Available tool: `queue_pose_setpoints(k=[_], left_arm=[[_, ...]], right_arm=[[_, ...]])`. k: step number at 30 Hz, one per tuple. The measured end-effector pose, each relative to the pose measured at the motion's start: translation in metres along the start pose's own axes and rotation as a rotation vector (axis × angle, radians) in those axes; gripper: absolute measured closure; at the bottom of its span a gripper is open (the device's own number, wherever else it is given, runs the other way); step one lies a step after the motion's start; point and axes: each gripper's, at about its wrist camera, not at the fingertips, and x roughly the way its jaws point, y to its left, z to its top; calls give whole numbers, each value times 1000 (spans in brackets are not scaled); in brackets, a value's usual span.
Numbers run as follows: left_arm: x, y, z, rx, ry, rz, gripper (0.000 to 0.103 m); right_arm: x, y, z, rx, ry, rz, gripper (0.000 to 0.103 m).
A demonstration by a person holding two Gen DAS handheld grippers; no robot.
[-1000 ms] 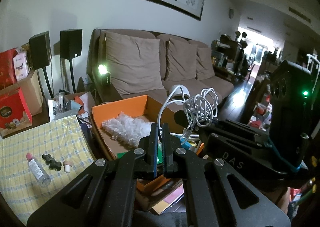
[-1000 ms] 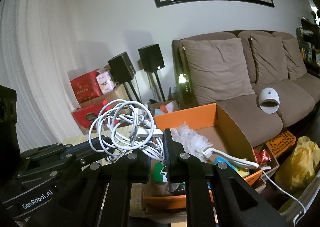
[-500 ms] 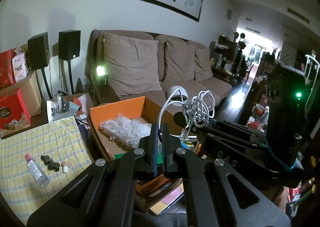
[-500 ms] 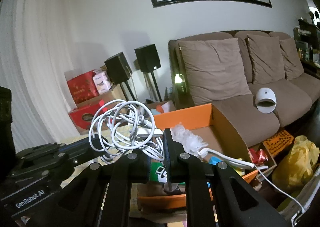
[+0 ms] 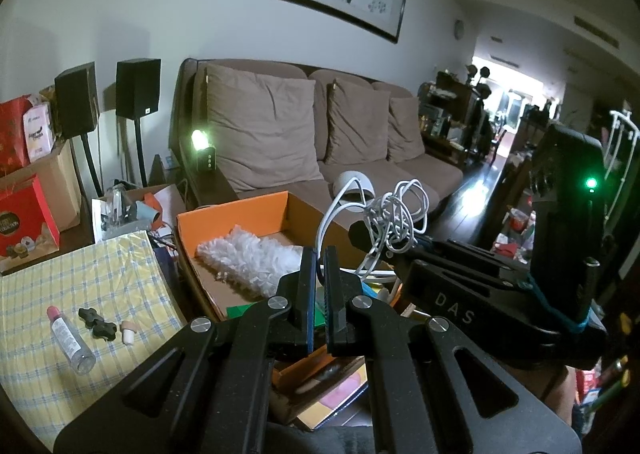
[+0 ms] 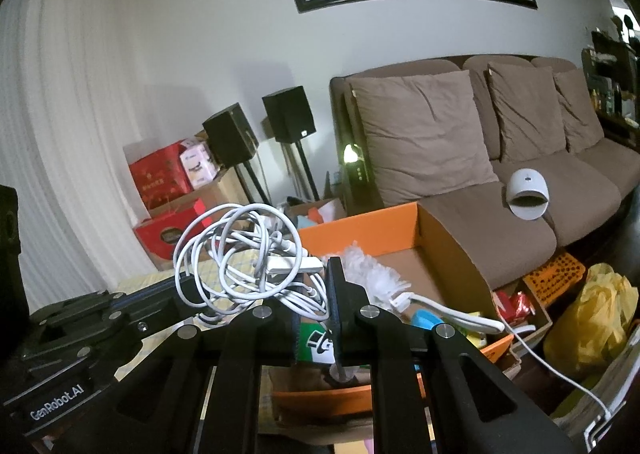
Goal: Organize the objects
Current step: 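Hold the white earphones with the right gripper above the box rim, then move the held earphones with the right gripper over the cardboard box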
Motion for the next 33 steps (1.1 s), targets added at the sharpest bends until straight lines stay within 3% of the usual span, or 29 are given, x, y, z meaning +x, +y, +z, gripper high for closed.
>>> queue_pose_setpoints(k=[33], left_arm=[[8, 2, -8, -20, 8, -5, 99]], right_arm=[[0, -4, 1, 5, 3, -3, 93]])
